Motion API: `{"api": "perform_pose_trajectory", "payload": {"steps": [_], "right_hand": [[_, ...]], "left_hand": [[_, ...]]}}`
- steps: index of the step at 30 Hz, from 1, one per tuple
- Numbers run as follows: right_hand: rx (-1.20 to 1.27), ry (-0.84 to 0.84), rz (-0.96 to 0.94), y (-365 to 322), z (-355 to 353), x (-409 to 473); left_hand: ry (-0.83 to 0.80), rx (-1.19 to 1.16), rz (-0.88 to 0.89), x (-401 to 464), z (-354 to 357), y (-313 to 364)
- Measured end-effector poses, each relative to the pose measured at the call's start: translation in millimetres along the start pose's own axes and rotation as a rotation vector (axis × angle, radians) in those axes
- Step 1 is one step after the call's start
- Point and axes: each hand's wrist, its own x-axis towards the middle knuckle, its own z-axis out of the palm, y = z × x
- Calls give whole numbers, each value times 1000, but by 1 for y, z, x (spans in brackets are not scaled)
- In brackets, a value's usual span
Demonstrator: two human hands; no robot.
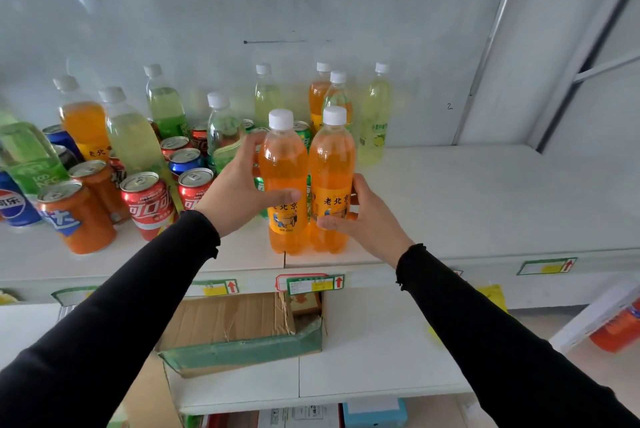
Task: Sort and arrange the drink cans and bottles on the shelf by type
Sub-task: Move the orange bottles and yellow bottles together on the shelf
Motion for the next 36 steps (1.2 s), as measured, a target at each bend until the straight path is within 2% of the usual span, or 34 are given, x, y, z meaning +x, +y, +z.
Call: {"api": "perform_pose_trajectory", "payload": {"steps": [4, 8, 13, 21, 26, 32, 36], "right_hand": [[24, 11, -2, -6, -7, 0], [159, 51, 1, -14, -21, 2], [130, 148, -2, -22, -44, 9], [101, 249, -9, -24, -82, 33], [82, 239, 11, -15, -114, 69], [-45, 195, 21, 13, -149, 126], [-69, 135, -9, 34, -166, 157]], "left_hand": [[-80, -58, 21, 1, -13, -1], [-56, -306, -5, 3, -32, 5], [-37, -297, 16, 23, -64, 8], [-123, -79, 124, 87, -104, 45], [-297, 51, 22, 146, -99, 67], [-438, 546, -63, 210, -64, 77], [-491, 636, -183, 241, -34, 72]]}}
